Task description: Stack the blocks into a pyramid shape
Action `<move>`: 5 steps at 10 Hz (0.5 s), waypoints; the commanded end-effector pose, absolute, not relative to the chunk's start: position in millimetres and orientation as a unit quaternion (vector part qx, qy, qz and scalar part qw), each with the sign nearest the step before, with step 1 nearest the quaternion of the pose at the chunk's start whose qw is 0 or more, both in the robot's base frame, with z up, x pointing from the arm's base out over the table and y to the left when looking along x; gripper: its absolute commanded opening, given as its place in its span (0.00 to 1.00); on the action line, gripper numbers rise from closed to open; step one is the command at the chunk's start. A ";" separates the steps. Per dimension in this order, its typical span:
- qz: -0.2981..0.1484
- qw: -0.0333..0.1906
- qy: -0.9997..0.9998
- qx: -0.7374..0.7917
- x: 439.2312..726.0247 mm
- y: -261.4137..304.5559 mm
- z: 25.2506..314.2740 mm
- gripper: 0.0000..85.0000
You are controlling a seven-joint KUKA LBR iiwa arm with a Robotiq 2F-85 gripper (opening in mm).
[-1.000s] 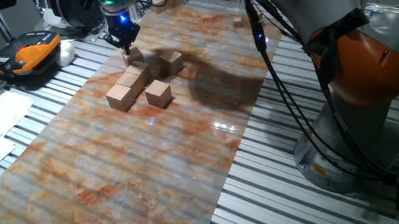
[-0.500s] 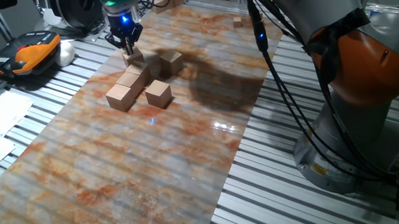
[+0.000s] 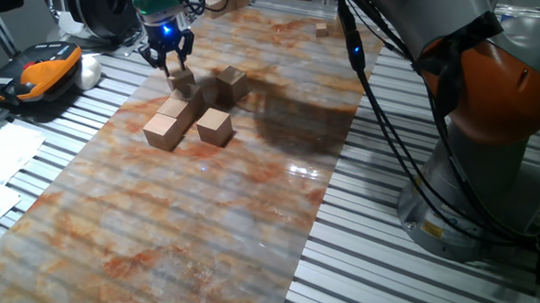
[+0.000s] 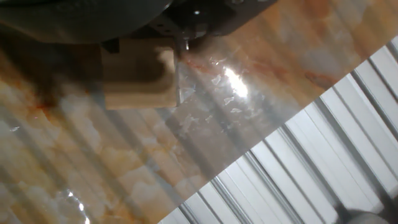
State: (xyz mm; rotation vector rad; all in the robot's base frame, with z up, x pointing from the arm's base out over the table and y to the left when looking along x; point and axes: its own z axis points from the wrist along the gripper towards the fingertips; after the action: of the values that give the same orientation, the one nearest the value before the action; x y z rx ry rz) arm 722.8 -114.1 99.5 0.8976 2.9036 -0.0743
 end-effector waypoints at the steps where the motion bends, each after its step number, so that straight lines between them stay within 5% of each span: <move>1: -0.034 0.052 0.955 0.290 722.8 -114.3 99.5 1.00; 5: -0.053 0.063 0.968 0.237 723.7 -114.8 97.3 1.00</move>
State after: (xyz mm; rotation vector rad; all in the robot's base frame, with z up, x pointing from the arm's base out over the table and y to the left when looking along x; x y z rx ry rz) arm 723.9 -115.3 97.1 0.7143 2.9205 -0.1608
